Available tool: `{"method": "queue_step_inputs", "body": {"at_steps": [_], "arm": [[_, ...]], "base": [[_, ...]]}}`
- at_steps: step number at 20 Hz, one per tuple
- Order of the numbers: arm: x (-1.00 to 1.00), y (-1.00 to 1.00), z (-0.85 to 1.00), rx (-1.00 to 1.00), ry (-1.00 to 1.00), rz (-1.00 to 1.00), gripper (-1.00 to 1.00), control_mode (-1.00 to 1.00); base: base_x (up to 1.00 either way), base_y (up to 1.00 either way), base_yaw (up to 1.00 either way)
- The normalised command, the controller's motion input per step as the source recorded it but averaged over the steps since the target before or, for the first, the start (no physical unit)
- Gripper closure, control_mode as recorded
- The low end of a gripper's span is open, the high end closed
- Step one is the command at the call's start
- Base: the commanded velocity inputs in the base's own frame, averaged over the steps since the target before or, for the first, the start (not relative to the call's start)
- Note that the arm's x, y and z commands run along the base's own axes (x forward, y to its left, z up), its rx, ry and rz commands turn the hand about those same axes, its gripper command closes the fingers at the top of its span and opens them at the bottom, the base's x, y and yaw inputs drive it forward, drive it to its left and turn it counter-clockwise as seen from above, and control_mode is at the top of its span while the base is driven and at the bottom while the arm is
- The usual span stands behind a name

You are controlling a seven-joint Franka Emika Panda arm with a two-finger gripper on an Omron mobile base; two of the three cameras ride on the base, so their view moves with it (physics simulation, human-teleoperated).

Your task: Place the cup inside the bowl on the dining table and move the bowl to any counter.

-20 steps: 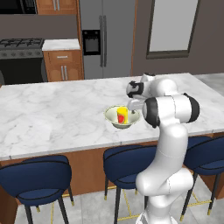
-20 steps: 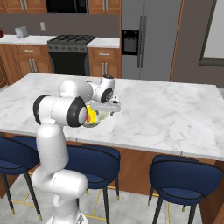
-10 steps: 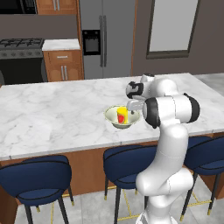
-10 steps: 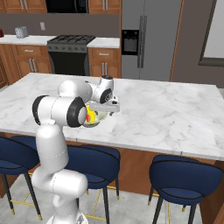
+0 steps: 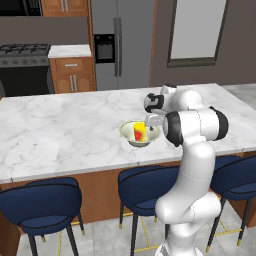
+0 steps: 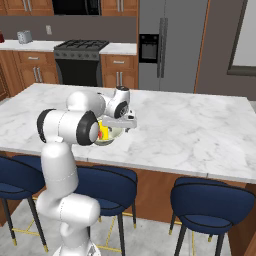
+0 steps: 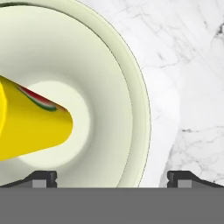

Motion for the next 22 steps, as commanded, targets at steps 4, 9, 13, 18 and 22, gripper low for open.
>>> {"method": "queue_step_inputs", "body": {"at_steps": [4,9,13,18,22], "arm": [[0.0,-0.07,-0.13,0.0,0.0,0.0,-1.0,-1.0],[0.0,-0.04,-0.05,0.0,0.0,0.0,-1.0,-1.0],[0.0,0.0,0.0,0.0,0.0,0.0,-1.0,-1.0],[0.0,0.0,-0.01,0.0,0.0,0.0,-1.0,-1.0],[0.0,0.04,-0.1,0.01,0.0,0.0,-1.0,-1.0]], "base": [[0.0,0.0,0.0],[0.0,0.0,0.0],[0.0,0.0,0.0],[0.0,0.0,0.0],[0.0,0.0,0.0]]}}
